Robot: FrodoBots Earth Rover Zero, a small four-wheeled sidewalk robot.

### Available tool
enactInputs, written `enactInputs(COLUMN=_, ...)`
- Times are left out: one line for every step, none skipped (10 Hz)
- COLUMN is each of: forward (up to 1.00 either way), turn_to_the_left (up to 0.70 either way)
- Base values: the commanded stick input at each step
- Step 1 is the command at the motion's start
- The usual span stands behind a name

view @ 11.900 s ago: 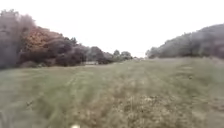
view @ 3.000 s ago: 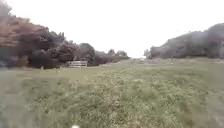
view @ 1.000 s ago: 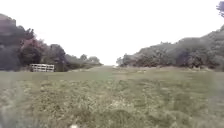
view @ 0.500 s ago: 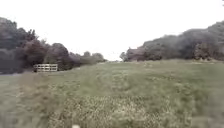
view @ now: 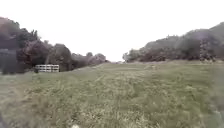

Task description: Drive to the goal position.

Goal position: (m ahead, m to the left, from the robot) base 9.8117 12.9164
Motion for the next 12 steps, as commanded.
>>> enactInputs(forward=0.85, turn_to_the_left=-0.34)
enactInputs(forward=0.85, turn_to_the_left=-0.34)
enactInputs(forward=0.85, turn_to_the_left=-0.34)
enactInputs(forward=0.85, turn_to_the_left=-0.34)
enactInputs(forward=0.85, turn_to_the_left=-0.34)
enactInputs(forward=0.85, turn_to_the_left=-0.34)
enactInputs(forward=0.85, turn_to_the_left=-0.34)
enactInputs(forward=0.85, turn_to_the_left=-0.34)
enactInputs(forward=0.85, turn_to_the_left=-0.33)
enactInputs(forward=0.85, turn_to_the_left=-0.17)
enactInputs(forward=0.85, turn_to_the_left=-0.03)
enactInputs(forward=0.85, turn_to_the_left=0.00)
